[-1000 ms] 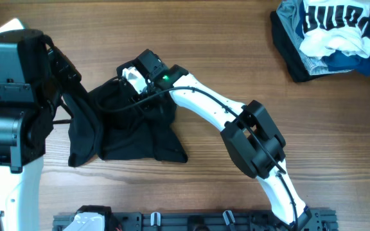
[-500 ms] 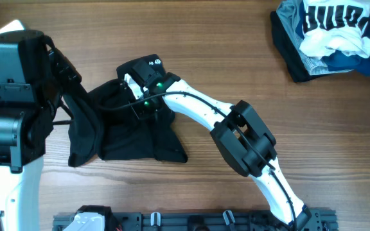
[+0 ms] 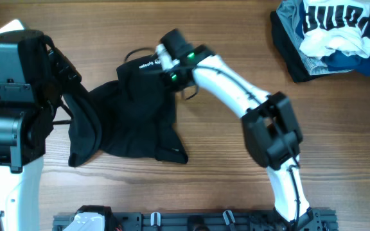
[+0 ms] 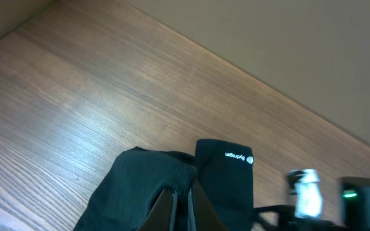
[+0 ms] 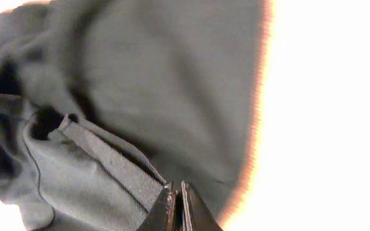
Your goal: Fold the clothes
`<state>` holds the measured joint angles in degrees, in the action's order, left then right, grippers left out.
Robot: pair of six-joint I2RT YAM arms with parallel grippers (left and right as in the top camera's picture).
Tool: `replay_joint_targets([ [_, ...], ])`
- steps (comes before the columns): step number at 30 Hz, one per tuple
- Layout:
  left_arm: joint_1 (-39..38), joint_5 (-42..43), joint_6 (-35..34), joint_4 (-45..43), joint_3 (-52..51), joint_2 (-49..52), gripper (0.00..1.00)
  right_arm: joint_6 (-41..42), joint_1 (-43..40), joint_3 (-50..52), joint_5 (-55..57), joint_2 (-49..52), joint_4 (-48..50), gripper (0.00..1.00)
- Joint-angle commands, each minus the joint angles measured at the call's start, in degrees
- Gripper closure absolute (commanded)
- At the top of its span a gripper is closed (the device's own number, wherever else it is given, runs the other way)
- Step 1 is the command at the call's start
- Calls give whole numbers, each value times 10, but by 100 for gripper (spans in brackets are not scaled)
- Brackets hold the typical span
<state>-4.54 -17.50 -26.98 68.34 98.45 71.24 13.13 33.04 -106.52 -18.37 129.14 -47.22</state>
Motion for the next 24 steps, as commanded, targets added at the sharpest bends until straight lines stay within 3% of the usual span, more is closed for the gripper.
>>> replay_joint_targets([
  [1,3,5,8,-3,2,2,96,-18,-108,-29,16,-14,-39,96],
  [6,2,91,-5,-5,1,54,96,-38,-202,-29,17,-11,-85,96],
  [10,-12,130,-7,-7,1,143,96,-41,-212,-19,25,-11,-92,96],
  [11,-19,130,-7,-10,1,163,96,-40,-212,-19,25,-11,-94,84],
  [12,-25,130,-6,-16,1,187,96,-40,-212,-19,25,-11,-98,57],
  [13,-30,130,-6,-23,1,211,96,-39,-212,-19,25,-11,-101,37],
  [14,-31,130,-7,-28,1,227,96,-35,-212,-19,26,-11,-105,25],
  [15,-31,130,-7,-30,1,235,96,-23,-212,-18,26,-11,-106,21],
  [22,-31,130,-4,-43,1,244,96,21,-160,52,76,-11,-65,23],
  [24,-31,130,-4,-43,1,244,96,31,-146,84,84,-11,-40,28],
])
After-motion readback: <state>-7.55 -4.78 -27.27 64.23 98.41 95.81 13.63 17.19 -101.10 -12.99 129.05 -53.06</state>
